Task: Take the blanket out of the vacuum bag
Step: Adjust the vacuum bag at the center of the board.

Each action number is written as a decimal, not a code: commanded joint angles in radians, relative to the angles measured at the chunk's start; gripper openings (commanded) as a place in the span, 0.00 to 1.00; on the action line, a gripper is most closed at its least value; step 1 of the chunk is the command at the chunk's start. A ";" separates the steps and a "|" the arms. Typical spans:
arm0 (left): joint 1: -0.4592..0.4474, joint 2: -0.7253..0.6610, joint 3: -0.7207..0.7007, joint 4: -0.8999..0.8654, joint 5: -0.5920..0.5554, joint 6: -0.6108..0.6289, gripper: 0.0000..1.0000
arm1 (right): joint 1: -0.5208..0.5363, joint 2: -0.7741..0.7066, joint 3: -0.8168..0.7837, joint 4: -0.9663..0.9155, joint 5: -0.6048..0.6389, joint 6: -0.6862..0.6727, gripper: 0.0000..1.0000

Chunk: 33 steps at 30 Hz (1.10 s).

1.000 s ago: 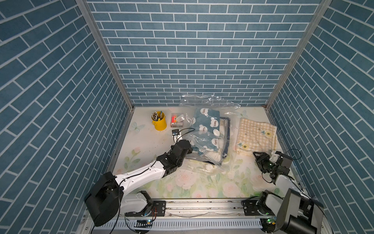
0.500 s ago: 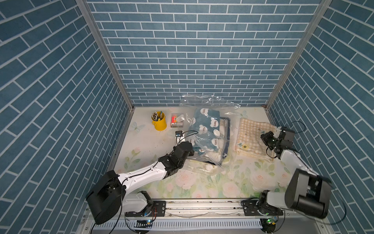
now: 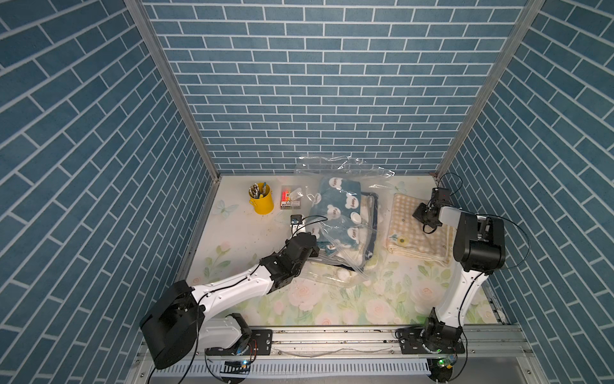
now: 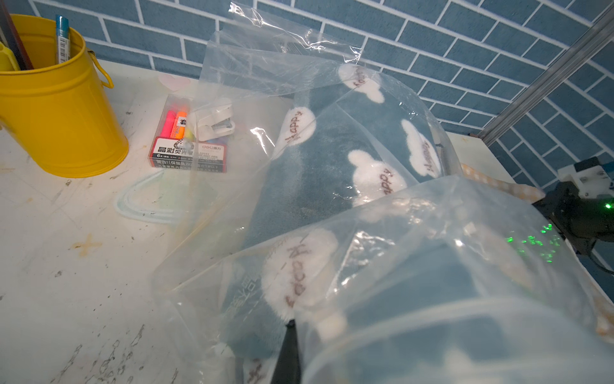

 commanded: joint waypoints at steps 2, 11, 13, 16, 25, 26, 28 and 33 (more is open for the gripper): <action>-0.006 -0.012 0.049 -0.039 0.001 0.026 0.00 | 0.056 0.087 0.095 -0.138 -0.034 -0.110 0.06; -0.009 0.001 0.056 -0.038 0.020 0.008 0.00 | 0.089 0.087 0.102 -0.178 0.018 -0.246 0.00; -0.016 0.003 0.050 -0.024 0.028 0.002 0.00 | 0.092 0.068 0.090 -0.169 0.020 -0.243 0.00; -0.037 0.021 0.057 -0.034 0.013 0.005 0.00 | 0.101 -0.017 0.046 -0.131 0.022 -0.199 0.00; -0.068 -0.057 -0.074 -0.017 -0.047 -0.051 0.00 | 0.189 -0.280 -0.159 0.131 -0.273 -0.025 0.28; -0.072 -0.054 -0.079 -0.020 -0.042 -0.060 0.00 | 0.216 -0.260 -0.143 0.151 -0.303 -0.015 0.34; -0.090 -0.054 -0.089 -0.032 -0.054 -0.080 0.00 | 0.260 -0.191 -0.082 0.151 -0.341 -0.002 0.39; -0.147 -0.091 -0.120 -0.049 -0.096 -0.129 0.00 | 0.326 0.026 0.109 0.115 -0.412 0.020 0.46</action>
